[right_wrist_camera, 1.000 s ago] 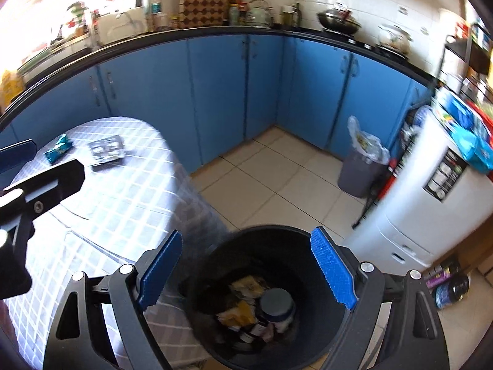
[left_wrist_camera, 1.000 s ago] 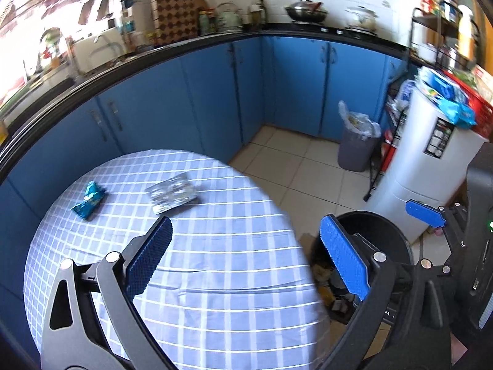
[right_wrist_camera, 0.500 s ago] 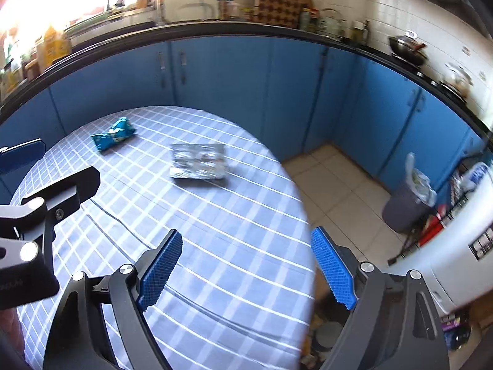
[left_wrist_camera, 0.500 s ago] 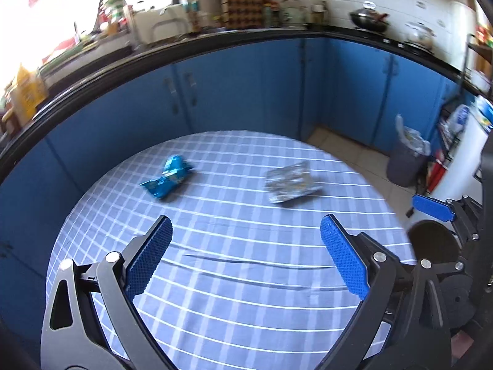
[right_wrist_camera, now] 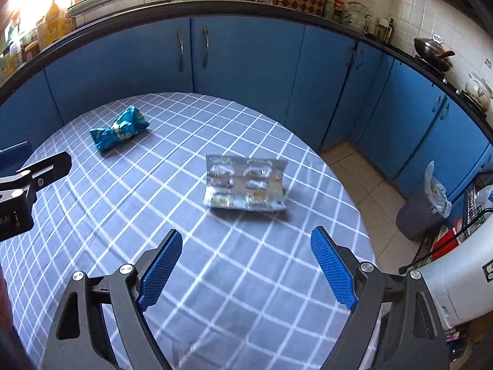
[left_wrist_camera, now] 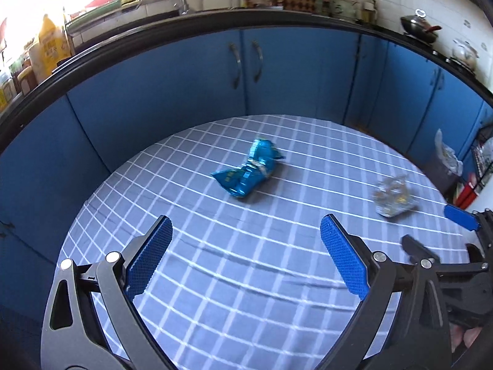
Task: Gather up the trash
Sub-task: 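Grasp the blue wrapper with the left gripper while the right gripper grasps the silver blister pack, then carry the blue wrapper and blister pack over the trash bin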
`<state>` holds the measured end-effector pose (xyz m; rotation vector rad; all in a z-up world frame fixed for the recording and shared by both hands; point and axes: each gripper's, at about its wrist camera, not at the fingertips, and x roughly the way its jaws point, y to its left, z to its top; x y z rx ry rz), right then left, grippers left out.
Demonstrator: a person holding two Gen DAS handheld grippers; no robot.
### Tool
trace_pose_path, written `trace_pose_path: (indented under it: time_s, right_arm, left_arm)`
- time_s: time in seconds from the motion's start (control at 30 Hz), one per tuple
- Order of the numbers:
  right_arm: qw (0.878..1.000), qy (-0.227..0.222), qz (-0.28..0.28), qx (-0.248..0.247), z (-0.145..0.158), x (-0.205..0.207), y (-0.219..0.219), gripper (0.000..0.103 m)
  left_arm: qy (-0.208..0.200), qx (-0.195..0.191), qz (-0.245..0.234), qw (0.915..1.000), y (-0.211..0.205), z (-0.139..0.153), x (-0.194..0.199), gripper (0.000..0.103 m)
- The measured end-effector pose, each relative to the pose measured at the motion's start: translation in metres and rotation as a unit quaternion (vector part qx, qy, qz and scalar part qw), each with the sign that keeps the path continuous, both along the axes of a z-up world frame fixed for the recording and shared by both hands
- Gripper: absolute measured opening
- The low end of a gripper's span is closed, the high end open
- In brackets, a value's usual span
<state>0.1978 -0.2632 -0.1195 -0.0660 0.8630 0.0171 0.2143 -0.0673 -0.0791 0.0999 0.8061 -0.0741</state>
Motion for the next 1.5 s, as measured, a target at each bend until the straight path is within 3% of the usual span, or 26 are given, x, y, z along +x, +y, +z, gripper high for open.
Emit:
trace_pose_path:
  time_s: [0.43, 0.67, 0.8, 0.93, 1.0, 1.07, 1.17, 1.5]
  right_arm:
    - [0.999, 0.012, -0.025, 0.031, -0.016, 0.058, -0.003, 0.083]
    - [0.999, 0.016, -0.023, 0.042, -0.023, 0.068, -0.001, 0.084]
    - [0.999, 0.015, -0.021, 0.043, -0.024, 0.067, 0.001, 0.084]
    - [0.999, 0.015, -0.017, 0.043, -0.023, 0.062, 0.003, 0.084]
    - [0.999, 0.012, -0.013, 0.042, -0.023, 0.059, 0.003, 0.076]
    - [0.999, 0.013, -0.006, 0.044, -0.021, 0.056, 0.003, 0.072]
    - [0.999, 0.015, -0.002, 0.043, -0.021, 0.051, 0.003, 0.071]
    - [0.999, 0.011, 0.008, 0.034, -0.008, 0.016, 0.005, 0.072]
  left_arm:
    - [0.032, 0.013, -0.016, 0.9993, 0.000, -0.031, 0.088, 0.096]
    - [0.049, 0.026, -0.016, 0.9983, -0.004, -0.050, 0.115, 0.096]
    - [0.051, 0.015, -0.011, 0.9985, 0.000, -0.051, 0.119, 0.095]
    - [0.051, 0.001, -0.013, 0.9986, 0.008, -0.052, 0.115, 0.076]
    - [0.046, 0.000, -0.019, 0.9988, 0.008, -0.052, 0.111, 0.061]
    - [0.045, 0.001, -0.027, 0.9986, 0.005, -0.051, 0.106, 0.037]
    - [0.047, 0.007, -0.028, 0.9985, 0.003, -0.050, 0.099, 0.033]
    - [0.059, -0.033, -0.009, 0.9976, 0.030, -0.040, 0.055, 0.033]
